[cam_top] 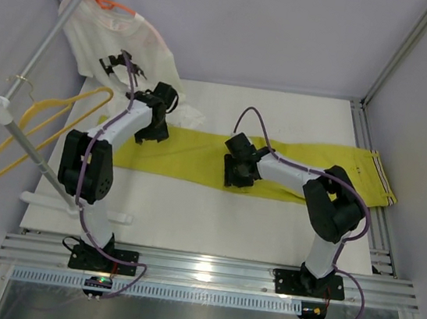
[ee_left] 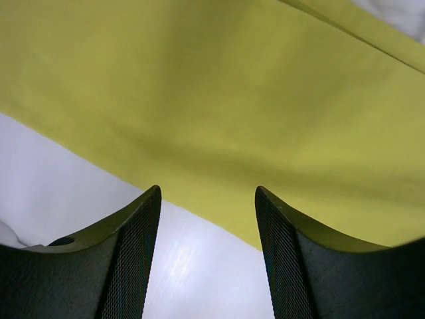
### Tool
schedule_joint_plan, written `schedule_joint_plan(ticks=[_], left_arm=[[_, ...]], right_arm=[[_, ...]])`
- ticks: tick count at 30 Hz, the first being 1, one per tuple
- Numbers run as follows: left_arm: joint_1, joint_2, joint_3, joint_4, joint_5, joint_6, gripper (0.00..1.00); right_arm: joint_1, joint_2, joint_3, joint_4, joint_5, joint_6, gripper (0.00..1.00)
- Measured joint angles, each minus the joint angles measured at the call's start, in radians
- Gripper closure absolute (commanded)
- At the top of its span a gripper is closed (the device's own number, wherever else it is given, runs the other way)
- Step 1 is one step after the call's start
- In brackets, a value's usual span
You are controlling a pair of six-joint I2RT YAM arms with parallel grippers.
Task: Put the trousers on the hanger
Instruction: Fold the trousers
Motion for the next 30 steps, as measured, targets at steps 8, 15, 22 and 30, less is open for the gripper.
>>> schedule_joint_plan(ticks=[8,15,22,30], left_arm=[[-0.09,-0.028,-0.079,0.11,0.155,-0.008,0.41],[-0.103,0.01,-0.183,0.137,0.179,-0.037,0.41],[-0.06,0.065,-0.183,0.13,0.181,-0.093,0.41],[0.029,0.065,-0.185,0.126,0.211,-0.134,0.41]], right_arm=[[0.014,-0.06,-0.01,-0.105,0.025,0.09,0.5],[-0.118,-0.211,0.023,-0.21,0.046,0.106,0.5],[-0.484,-0.164,0.175,-0.277,0.122,0.117,0.5],[-0.721,-0.067,0.341,-0.377,0.208,0.233,0.5]])
